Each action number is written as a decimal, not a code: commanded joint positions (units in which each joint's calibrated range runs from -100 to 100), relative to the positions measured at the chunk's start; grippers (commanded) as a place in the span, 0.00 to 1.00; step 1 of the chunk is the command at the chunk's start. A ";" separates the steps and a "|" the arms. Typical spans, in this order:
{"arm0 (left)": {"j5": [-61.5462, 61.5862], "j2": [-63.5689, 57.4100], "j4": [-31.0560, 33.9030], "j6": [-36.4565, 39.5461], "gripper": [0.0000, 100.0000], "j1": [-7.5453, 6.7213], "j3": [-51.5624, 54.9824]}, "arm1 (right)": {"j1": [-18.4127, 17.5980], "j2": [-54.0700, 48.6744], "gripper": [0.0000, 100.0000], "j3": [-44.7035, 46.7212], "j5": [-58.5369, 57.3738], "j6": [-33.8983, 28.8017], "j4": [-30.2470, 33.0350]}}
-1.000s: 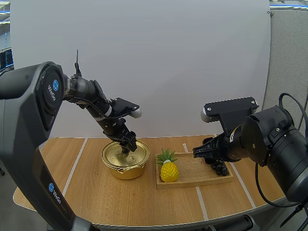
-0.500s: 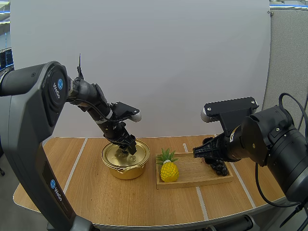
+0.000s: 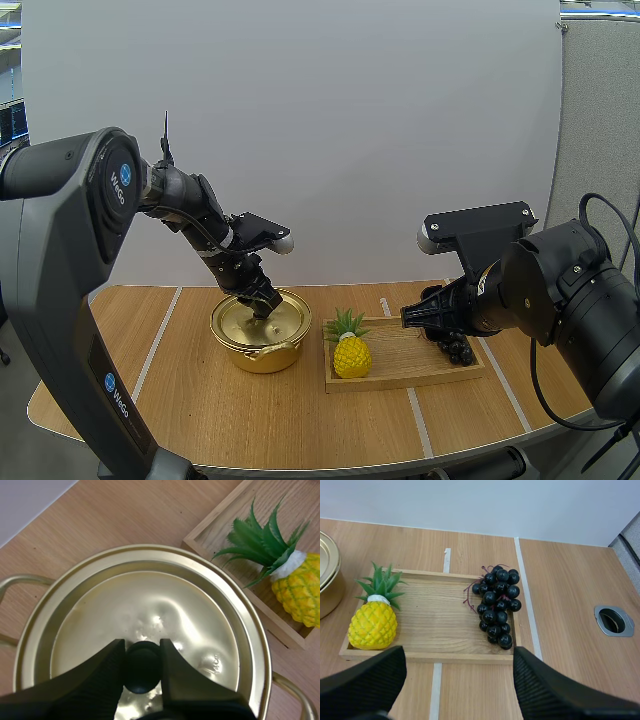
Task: Open the pot, put the grape inside, and close it
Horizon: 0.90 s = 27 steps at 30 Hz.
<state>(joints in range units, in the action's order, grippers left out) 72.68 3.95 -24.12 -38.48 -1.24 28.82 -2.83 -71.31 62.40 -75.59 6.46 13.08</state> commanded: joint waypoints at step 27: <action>5.55 -27.83 1.87 9.21 0.00 -0.07 -39.85 | 0.23 0.05 1.00 -0.46 0.70 0.28 2.98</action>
<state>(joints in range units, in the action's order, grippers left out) 78.84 -23.17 -22.95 -31.01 -1.24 -5.96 -2.83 -71.31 62.40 -75.59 6.46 14.30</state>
